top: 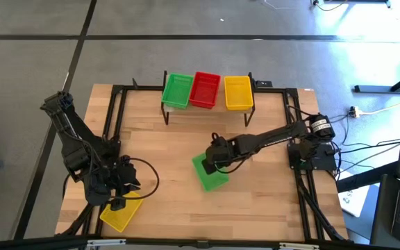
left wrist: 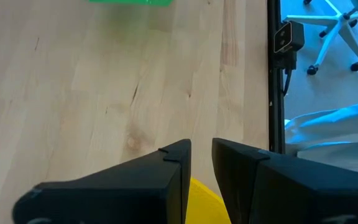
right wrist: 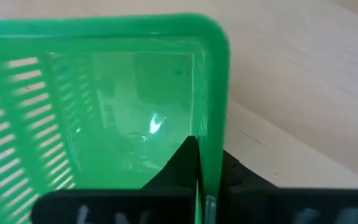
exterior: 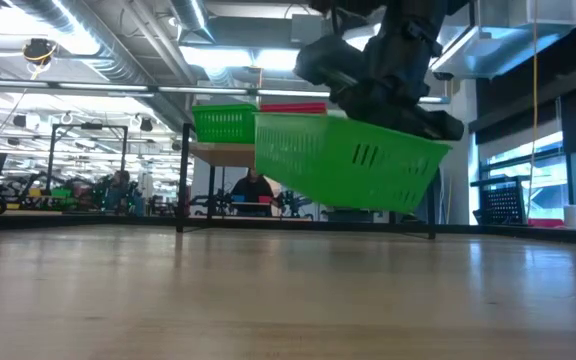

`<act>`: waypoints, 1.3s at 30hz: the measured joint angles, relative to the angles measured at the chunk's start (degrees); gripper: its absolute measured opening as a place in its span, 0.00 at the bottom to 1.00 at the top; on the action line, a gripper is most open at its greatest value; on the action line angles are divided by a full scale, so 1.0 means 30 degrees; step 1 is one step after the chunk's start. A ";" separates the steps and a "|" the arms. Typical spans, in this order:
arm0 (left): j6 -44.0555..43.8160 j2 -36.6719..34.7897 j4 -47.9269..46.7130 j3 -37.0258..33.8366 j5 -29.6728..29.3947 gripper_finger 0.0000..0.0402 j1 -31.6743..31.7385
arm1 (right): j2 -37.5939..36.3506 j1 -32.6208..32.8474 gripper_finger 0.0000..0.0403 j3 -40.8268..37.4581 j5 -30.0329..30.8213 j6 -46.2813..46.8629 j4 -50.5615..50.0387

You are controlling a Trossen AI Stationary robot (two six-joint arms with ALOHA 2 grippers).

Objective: Stack baskets on shelf by color
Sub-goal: Stack the green bin on top of the green bins on the shelf

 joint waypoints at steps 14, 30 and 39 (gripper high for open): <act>0.0000 0.0000 0.0005 0.0000 0.0000 0.14 0.0000 | 0.0022 -0.0248 0.08 -0.0401 0.0718 -0.0261 0.1105; -0.0029 0.0000 -0.0002 0.0000 0.0006 0.14 -0.0005 | 0.0022 -0.0342 0.04 -0.0406 0.0769 -0.0399 0.1123; -0.0020 0.0000 -0.0002 0.0000 0.0007 0.14 0.0000 | 0.0102 -0.0335 0.15 -0.0406 0.1144 -0.0359 0.1086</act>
